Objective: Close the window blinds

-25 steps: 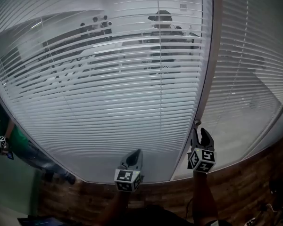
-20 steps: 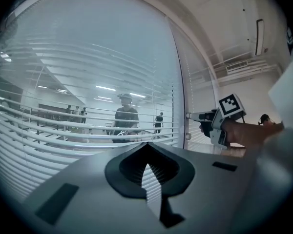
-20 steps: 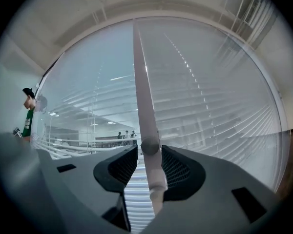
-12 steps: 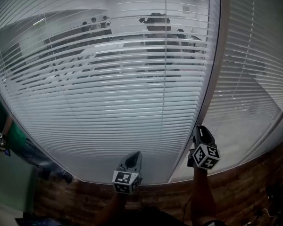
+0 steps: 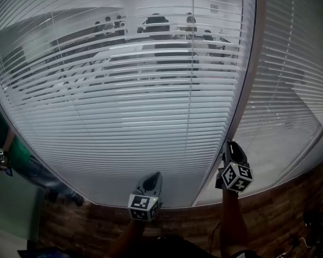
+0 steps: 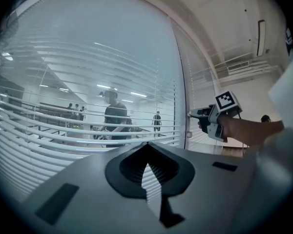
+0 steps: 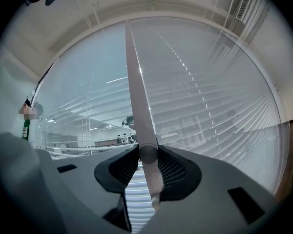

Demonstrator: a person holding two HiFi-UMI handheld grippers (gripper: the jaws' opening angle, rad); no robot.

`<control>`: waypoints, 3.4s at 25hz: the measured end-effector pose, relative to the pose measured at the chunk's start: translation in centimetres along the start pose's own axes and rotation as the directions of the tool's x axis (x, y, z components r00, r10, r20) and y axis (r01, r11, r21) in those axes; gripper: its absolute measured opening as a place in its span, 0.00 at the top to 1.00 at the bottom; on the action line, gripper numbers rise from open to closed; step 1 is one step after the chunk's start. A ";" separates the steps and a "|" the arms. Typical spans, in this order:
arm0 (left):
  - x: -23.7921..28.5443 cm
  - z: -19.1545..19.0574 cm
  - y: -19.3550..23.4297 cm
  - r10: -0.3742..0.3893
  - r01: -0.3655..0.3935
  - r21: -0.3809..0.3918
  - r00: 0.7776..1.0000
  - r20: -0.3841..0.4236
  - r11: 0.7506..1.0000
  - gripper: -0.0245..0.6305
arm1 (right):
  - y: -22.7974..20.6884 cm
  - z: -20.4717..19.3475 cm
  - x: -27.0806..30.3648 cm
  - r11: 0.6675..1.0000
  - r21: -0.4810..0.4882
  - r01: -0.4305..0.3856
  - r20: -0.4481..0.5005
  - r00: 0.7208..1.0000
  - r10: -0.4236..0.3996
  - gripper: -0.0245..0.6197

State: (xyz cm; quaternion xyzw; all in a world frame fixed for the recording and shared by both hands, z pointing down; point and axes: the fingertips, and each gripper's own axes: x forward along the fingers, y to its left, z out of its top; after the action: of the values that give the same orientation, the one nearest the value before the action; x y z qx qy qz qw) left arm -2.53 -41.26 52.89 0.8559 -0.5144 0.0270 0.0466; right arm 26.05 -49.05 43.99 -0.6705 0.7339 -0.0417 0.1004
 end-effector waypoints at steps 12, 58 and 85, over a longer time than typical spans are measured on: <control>-1.7 -0.2 1.1 0.033 -0.034 -0.011 0.999 -0.025 0.999 0.97 | 1.3 0.5 -0.3 0.927 -0.376 -0.019 -0.054 0.999 -0.001 0.76; -3.5 -0.2 1.3 0.050 -0.051 -0.028 0.998 -0.034 0.998 0.97 | -0.1 -0.3 0.4 0.992 0.058 -0.110 -0.118 0.986 0.116 0.76; -2.2 -0.3 -0.1 -0.042 0.043 -0.066 0.999 0.008 0.997 0.97 | 1.7 -1.7 0.4 0.203 -0.972 -0.123 -0.148 0.982 -0.116 0.77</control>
State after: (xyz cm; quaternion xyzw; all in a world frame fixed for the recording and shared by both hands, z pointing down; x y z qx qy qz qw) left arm -3.46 -39.22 52.99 0.8647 -0.4969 0.0063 0.0738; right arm 24.05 -49.37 45.27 -0.5740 0.6021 0.3681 -0.4153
